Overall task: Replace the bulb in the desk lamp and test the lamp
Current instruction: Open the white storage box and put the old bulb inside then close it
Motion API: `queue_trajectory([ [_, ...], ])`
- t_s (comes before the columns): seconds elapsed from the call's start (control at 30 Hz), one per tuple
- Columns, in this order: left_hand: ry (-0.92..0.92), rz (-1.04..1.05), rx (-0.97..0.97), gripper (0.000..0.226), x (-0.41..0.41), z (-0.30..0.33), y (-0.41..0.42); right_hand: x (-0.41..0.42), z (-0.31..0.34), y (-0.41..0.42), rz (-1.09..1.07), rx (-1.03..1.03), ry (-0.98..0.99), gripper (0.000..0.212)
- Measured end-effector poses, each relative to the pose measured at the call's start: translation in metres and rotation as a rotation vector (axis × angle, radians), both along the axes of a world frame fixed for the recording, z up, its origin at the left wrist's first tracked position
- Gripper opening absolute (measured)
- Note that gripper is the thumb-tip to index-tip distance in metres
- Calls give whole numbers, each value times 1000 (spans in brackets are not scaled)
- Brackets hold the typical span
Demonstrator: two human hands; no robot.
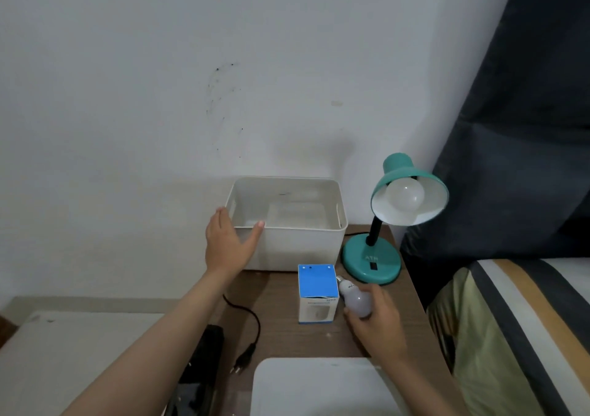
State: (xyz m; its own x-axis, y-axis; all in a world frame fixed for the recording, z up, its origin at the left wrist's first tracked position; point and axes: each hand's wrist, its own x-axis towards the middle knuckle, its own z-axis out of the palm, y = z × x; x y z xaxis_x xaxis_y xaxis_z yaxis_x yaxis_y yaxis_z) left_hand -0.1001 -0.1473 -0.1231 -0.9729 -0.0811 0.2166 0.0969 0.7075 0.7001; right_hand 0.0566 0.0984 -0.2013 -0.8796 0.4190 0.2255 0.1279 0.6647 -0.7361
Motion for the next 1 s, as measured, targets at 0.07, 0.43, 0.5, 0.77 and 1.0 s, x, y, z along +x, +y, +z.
queue_trajectory([
  [0.07, 21, 2, 4, 94, 1, -2, -1, 3, 11, 0, -51, -21, 93, 39],
  [0.43, 42, -10, -43, 94, -2, -8, 1, -89, 128, -49, 217, -13, 358, 46],
  [0.5, 71, -3, -63, 94, -3, -9, 1, -131, 131, -52, 210, 17, 188, 44],
  [0.77, 132, 11, -120, 97, -11, -19, -2, -220, 114, -35, 173, 262, -170, 39],
  [1.0, 149, 24, -153, 94, -12, -17, -3, -223, 115, -39, 173, 252, -211, 56],
])
